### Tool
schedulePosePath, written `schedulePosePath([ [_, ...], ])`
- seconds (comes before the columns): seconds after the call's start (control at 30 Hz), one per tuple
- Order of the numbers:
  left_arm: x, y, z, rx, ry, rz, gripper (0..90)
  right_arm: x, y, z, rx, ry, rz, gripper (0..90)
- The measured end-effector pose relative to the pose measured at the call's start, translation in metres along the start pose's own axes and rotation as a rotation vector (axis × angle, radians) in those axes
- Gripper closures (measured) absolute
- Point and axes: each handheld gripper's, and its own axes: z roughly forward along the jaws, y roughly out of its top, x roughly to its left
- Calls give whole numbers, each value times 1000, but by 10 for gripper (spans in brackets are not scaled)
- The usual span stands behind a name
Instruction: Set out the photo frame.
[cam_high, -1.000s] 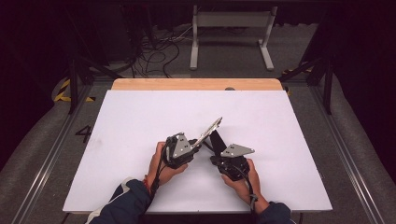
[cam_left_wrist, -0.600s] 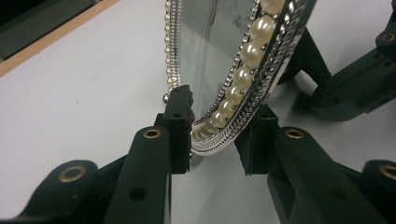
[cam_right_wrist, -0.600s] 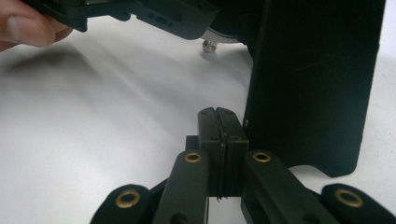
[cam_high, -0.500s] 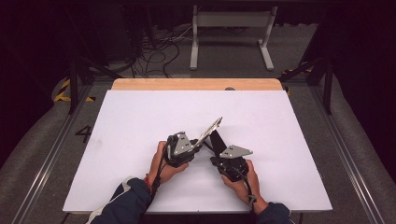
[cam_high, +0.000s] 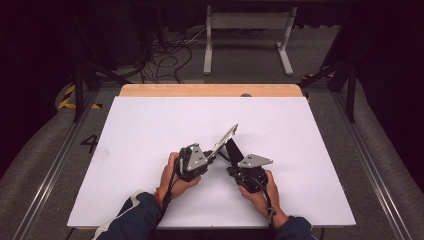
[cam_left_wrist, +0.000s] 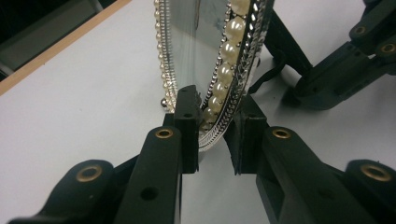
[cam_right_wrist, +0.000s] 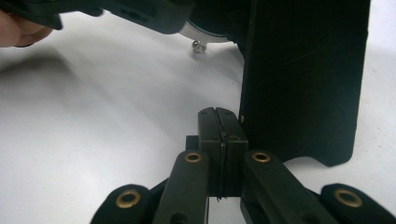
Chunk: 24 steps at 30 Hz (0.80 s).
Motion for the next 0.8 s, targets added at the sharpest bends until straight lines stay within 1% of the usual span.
schedulePosePath([
  [0.07,-1,1,0,3,4,6,760,-1,-1,0,3,0,0,900],
  [0.1,-2,1,0,5,8,18,762,-2,-1,0,3,-2,-1,900],
  [0.13,-3,2,-1,6,7,18,766,-2,-1,0,5,-4,-2,900],
  [0.23,-6,4,0,13,11,40,763,-5,-1,-1,7,-8,-3,900],
  [0.27,-7,4,0,12,11,35,762,-7,-1,-1,8,-6,-1,900],
  [0.33,-8,5,0,15,14,40,760,-8,-1,-2,9,-12,-8,900],
  [0.47,-8,6,1,8,7,26,753,-9,-1,-3,11,-16,-15,900],
  [0.53,-8,6,1,0,-4,23,745,-11,-1,-3,12,-16,-17,900],
  [0.57,-8,5,2,-12,-18,7,739,-12,-1,-3,11,-14,-19,900],
  [0.63,-5,4,3,-27,-38,-17,717,-16,-2,-3,8,6,-4,900],
  [0.67,-5,3,5,-28,-42,-28,710,-18,-3,-3,5,13,0,900],
  [0.73,-5,3,6,-24,-42,-30,690,-19,-3,-3,3,17,1,900],
  [0.77,-4,2,9,-20,-43,-41,679,-20,-3,-3,2,17,3,900],
  [0.8,-4,2,9,-20,-43,-41,677,-20,-3,-3,2,17,3,900],
])
